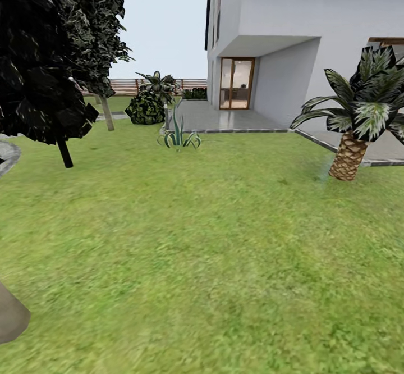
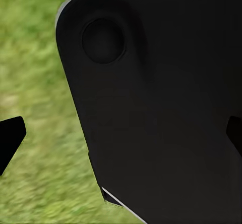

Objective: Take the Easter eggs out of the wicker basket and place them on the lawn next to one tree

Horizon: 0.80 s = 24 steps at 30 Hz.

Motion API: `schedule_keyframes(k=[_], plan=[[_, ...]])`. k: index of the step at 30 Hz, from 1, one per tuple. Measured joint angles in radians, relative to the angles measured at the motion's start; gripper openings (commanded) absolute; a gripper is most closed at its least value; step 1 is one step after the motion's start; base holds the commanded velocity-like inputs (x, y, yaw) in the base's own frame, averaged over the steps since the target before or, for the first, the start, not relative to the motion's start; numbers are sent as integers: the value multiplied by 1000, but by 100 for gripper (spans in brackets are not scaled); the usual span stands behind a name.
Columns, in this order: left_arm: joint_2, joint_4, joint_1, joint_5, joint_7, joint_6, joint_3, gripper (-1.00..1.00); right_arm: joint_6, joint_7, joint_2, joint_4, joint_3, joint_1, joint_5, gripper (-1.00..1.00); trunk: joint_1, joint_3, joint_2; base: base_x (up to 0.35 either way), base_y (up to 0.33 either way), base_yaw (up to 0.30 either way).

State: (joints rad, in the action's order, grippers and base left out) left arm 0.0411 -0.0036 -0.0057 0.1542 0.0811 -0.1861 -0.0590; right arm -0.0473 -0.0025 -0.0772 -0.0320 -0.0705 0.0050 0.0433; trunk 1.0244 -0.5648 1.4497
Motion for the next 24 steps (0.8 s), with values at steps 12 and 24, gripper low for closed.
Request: schedule_keyframes(k=[12,24], plan=[[0,0,0,1,0,0,0,100,1,0,-2,-3,-2,0,5,100,0,0,0,337,0,98],[-1,0,0,1,0,-1,0,100,1,0,-3,-4,-1,0,5,100,0,0,0,337,-33,125]])
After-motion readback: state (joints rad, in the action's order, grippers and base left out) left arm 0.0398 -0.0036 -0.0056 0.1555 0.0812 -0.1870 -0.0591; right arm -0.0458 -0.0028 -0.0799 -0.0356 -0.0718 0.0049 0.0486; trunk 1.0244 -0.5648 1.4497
